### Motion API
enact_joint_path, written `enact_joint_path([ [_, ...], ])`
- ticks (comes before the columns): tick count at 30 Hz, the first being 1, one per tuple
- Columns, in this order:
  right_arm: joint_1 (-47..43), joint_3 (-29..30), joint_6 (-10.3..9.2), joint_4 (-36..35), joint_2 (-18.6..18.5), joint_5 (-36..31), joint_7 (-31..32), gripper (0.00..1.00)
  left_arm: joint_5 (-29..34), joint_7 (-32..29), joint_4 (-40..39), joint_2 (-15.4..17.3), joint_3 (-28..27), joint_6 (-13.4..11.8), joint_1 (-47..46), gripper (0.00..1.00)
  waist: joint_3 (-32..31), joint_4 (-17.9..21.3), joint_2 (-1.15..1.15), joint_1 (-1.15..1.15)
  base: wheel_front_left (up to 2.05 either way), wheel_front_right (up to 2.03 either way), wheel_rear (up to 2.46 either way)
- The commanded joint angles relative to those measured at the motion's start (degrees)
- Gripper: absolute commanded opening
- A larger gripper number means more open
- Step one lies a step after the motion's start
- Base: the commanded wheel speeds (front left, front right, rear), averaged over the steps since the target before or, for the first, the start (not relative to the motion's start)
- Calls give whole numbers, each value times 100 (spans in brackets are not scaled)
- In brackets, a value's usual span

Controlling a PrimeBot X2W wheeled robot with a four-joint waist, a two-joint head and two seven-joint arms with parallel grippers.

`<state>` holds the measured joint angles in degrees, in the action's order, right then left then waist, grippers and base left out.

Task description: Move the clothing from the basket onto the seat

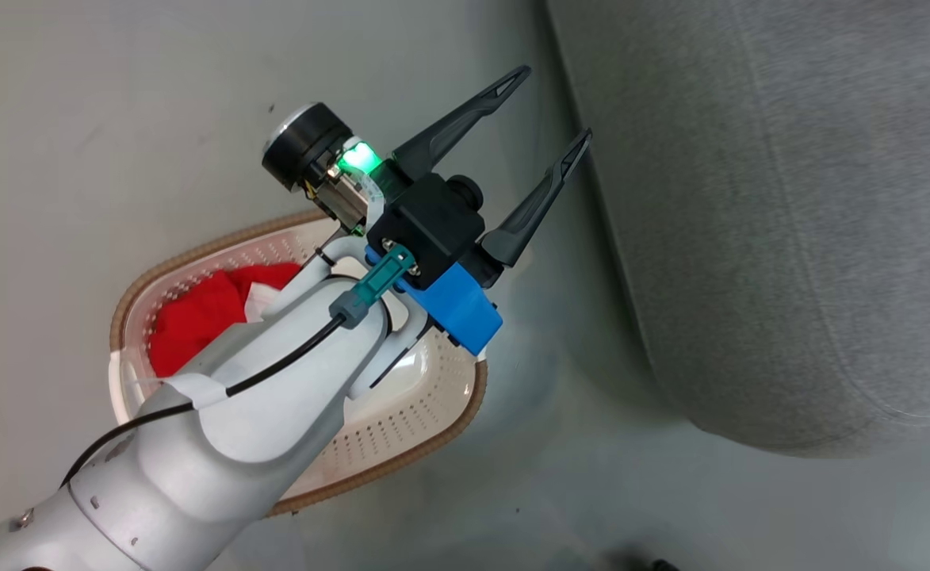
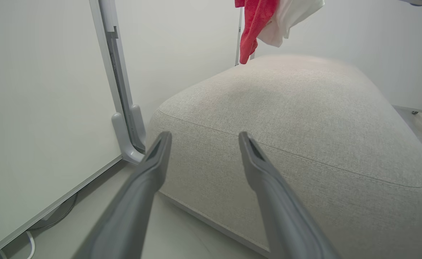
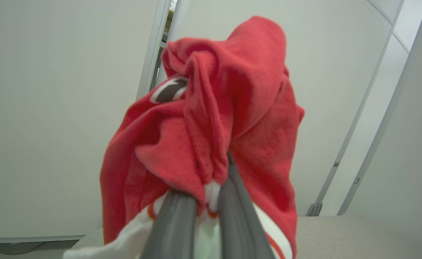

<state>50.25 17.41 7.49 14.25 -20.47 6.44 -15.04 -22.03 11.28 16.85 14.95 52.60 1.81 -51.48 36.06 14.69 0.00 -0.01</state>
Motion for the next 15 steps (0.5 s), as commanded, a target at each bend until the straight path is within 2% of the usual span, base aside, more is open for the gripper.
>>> enact_joint_path([
  [1, 98, 44, 1, 171, -52, 24, -22, 0, 60, 15, -22, -5, -10, -16, -125, 100, 292, -182, 0, 1, 0, 0, 0],
  [8, 71, 139, 1, 1313, -132, 3, -24, 0, 98, 64, 2, -53, 33, -25, -266, 100, 482, -289, 0, 1, 0, 0, 0],
  [15, -98, 69, 1, 2179, -40, 145, -22, 0, 93, 126, 88, -82, 66, -29, -302, 100, 530, -320, 0, 1, 0, 0, 0],
])
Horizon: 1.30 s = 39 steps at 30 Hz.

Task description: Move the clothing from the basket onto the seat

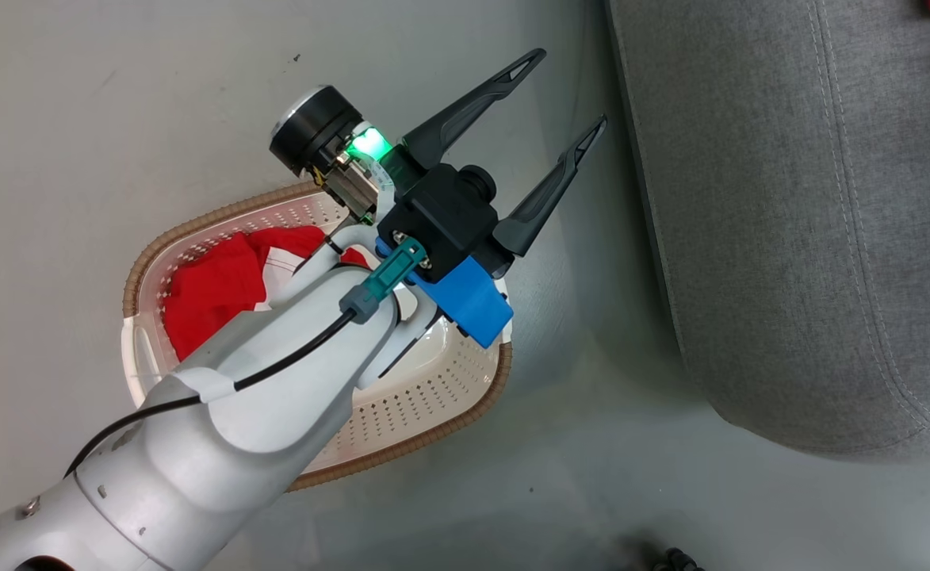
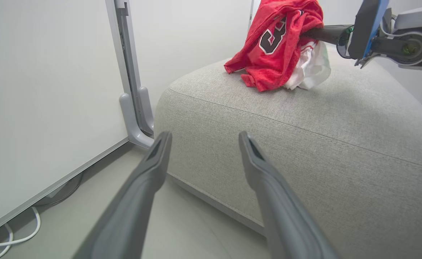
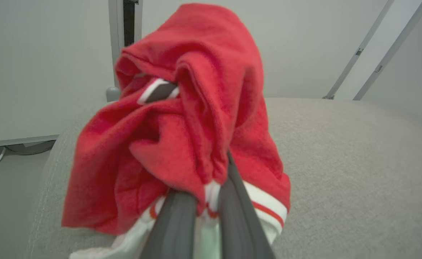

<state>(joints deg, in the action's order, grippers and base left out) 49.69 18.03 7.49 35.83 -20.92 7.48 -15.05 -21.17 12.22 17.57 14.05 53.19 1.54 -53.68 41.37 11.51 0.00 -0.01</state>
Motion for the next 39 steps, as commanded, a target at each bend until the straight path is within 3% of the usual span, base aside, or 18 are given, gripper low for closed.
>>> enact_joint_path([
  [1, -62, -27, 1, 150, 25, 53, -20, 0, 6, 40, 26, 6, 11, -5, -90, 100, -3, -6, 0, 1, 0, 0, 0],
  [5, -112, -116, 1, 441, 86, 138, -21, 0, -14, 66, 76, 1, 17, -15, -90, 100, -50, -7, 0, 1, 0, 0, 0],
  [6, -127, -134, 1, 490, 95, 155, -21, 22, -24, 71, 87, -3, 18, -17, -80, 100, -78, -2, 0, 1, 0, 0, 0],
  [7, -142, -146, 1, 515, 93, 169, -20, 57, -38, 86, 108, -7, 22, -18, -64, 100, -112, 5, 0, 1, 0, 0, 0],
  [8, -166, -155, 1, 536, 76, 181, -21, 100, -39, 101, 126, -15, 26, -20, -48, 100, -152, 8, 0, 1, 0, 0, 0],
  [14, -624, -261, 1, 537, 15, 61, -21, 100, -110, 202, 243, -84, 24, -32, 153, 100, -588, 14, 0, 1, 0, 0, 0],
  [25, -2167, -216, 1, -944, 541, -274, -21, 100, -309, 303, 305, -65, -270, -182, 949, 100, -1699, -59, 0, 1, 0, 0, 0],
  [32, -2909, -679, 1, -2053, 812, -283, -20, 100, -255, 303, 10, -31, -852, -354, 1692, 100, -2260, -343, 0, 1, 0, 0, 0],
  [39, -3426, -1230, 1, -2632, 1058, -212, -21, 100, -48, 304, -214, -48, -1720, -429, 2463, 100, -2762, -719, 0, 1, 0, 0, 0],
])
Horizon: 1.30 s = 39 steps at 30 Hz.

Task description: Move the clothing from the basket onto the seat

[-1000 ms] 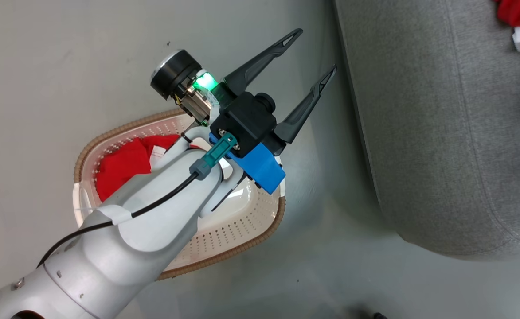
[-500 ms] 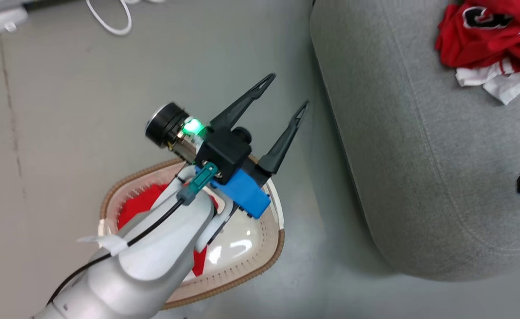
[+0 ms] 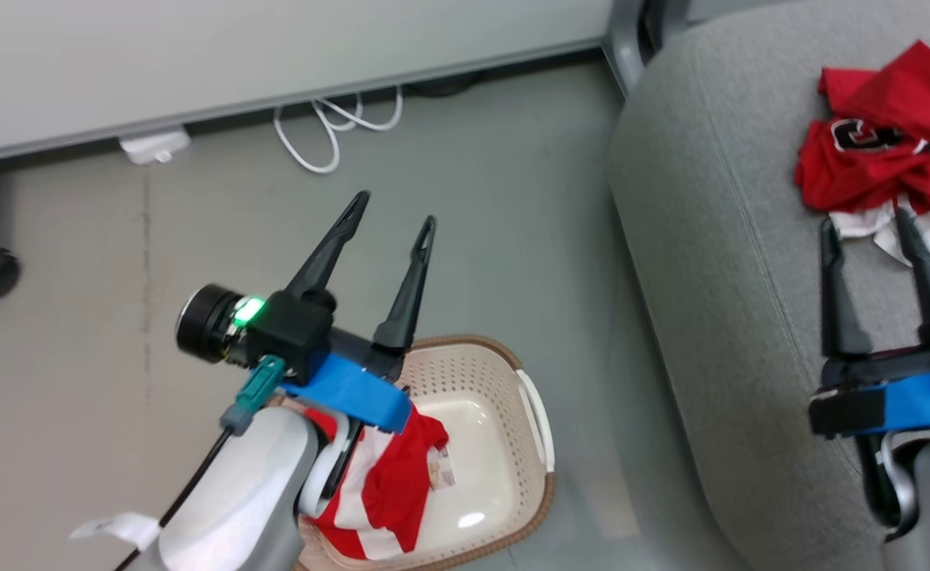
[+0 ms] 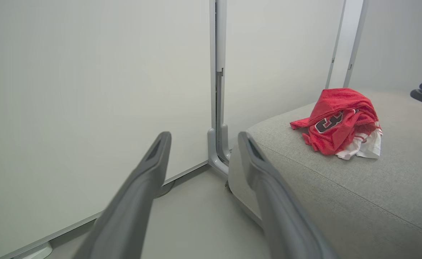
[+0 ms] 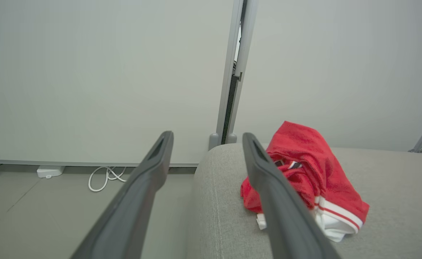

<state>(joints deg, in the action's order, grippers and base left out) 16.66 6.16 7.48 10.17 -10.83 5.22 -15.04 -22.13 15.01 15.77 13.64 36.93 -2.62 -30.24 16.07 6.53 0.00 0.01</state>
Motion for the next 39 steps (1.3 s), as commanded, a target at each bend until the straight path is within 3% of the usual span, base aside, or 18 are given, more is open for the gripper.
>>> enact_joint_path([
  [1, -188, -91, 2, -132, 88, 31, -21, 100, 90, 24, -65, -27, -212, -1, 223, 100, -305, -280, 0, -1, 0, 0, 0],
  [8, -608, -448, 2, -498, 292, 73, -21, 100, 450, 20, -281, -191, -1066, 63, 975, 100, -723, -627, 0, -1, 0, 0, 0],
  [21, -1190, -450, 2, -550, 512, 0, -21, 100, 890, 20, -329, -470, -2266, 358, 2017, 100, -1243, -954, 0, -1, 0, 0, 0],
  [39, -1622, -532, 3, -485, 684, 28, -21, 100, 1350, 21, -419, -853, -3073, 722, 2698, 100, -1490, -1030, 0, -1, 0, 0, 0],
])
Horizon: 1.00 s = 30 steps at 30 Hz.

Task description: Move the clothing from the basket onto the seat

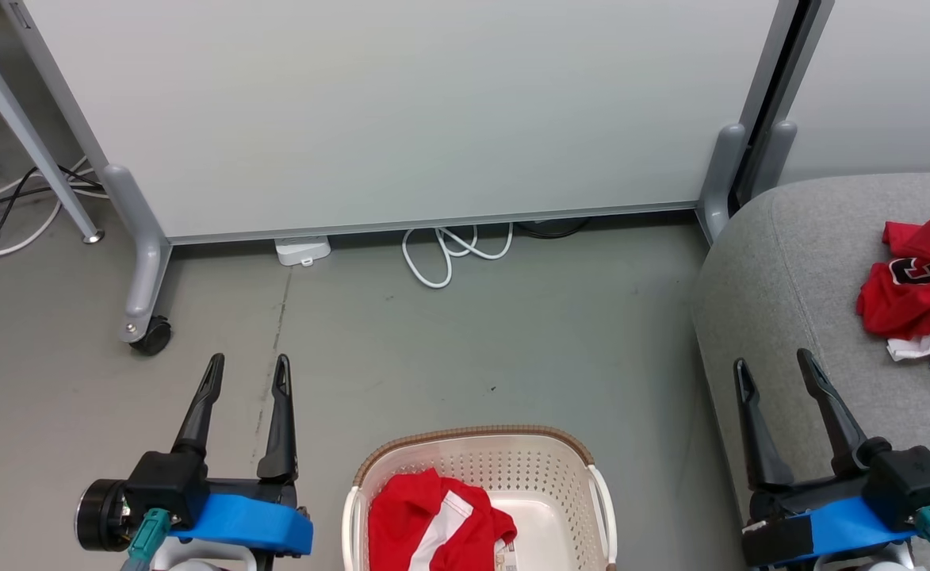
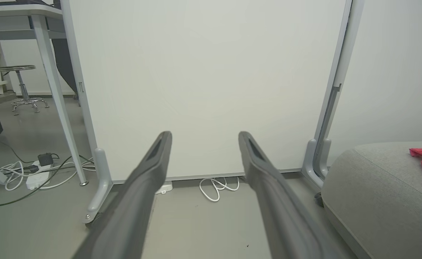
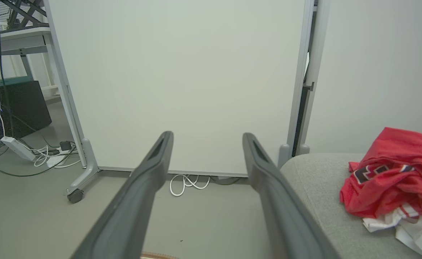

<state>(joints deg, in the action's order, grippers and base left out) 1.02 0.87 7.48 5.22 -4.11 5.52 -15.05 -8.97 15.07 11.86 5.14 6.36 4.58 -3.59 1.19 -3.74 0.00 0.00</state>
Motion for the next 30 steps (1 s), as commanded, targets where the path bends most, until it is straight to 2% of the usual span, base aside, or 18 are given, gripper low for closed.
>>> enact_joint_path([
  [1, -62, -9, 3, 12, 19, 0, -20, 100, 58, 15, -30, -20, -39, 25, 52, 100, -7, -8, 0, 0, 0, 0, 0],
  [19, -14, -8, 3, 23, 33, 14, -20, 100, 223, 15, 62, -152, -194, 204, -67, 100, 50, -4, 0, 0, 0, 0, 0],
  [26, 187, -11, 3, -35, -30, 58, -20, 100, 279, 15, 499, 7, 179, 281, -635, 100, 319, 92, 0, 0, 0, 0, 0],
  [30, 335, -38, 3, -87, -73, 56, -21, 100, 272, 15, 1013, 226, 775, 298, -1151, 100, 574, 229, 0, 0, 0, 0, 0],
])
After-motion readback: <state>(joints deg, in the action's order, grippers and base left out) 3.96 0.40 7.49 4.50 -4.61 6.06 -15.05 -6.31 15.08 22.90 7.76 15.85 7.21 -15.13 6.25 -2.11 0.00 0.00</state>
